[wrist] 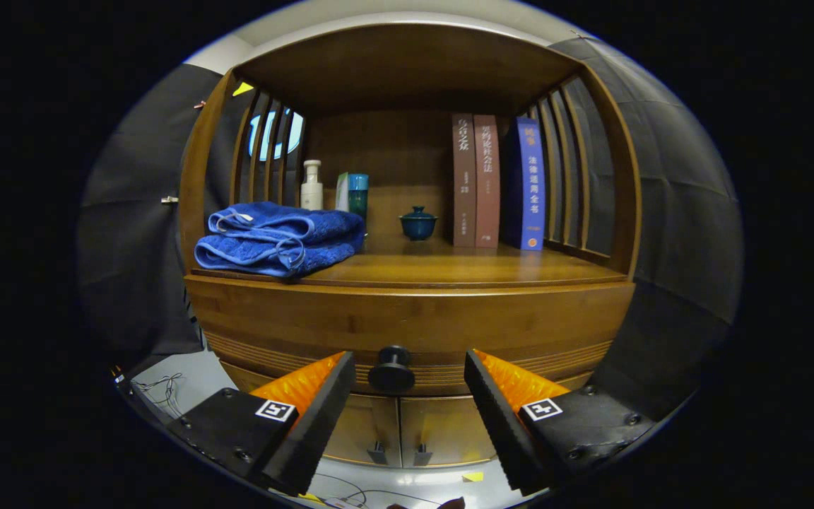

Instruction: Pull open the drawer, take out the items inside it, and place them on the countertop above the cabinet.

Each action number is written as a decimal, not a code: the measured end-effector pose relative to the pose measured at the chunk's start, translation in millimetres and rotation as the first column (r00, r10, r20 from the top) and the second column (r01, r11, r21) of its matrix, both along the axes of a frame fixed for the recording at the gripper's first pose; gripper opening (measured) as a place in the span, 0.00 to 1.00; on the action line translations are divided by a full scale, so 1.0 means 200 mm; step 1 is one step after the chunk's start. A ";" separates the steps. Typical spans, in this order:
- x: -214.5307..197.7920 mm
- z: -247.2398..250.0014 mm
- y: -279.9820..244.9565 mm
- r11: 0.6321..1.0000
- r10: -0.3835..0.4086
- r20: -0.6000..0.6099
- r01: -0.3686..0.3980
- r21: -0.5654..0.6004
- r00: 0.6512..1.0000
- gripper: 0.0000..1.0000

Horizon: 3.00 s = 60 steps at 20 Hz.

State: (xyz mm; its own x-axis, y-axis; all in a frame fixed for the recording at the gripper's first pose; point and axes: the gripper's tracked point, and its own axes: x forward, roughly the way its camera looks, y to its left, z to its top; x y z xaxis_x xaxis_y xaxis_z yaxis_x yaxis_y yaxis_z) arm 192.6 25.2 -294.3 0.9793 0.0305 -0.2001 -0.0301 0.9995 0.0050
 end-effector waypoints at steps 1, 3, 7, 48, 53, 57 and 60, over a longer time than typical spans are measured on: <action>0.04 -0.03 0.01 1.000 -0.005 -0.014 0.005 0.006 1.000 1.00; 0.08 -0.08 0.01 0.999 -0.012 -0.034 0.013 0.034 0.999 0.87; 0.11 -0.14 0.03 1.000 -0.005 -0.061 0.007 0.020 0.998 0.52; -0.72 -0.16 0.01 0.995 0.021 -0.064 -0.014 0.096 0.998 0.38; -0.76 -0.09 -0.01 0.998 0.025 -0.066 -0.021 0.061 0.998 1.00; -0.84 0.10 -0.03 0.998 0.016 -0.022 -0.014 0.063 1.000 1.00; -0.88 0.25 -0.03 0.996 0.026 -0.056 -0.021 0.091 0.998 1.00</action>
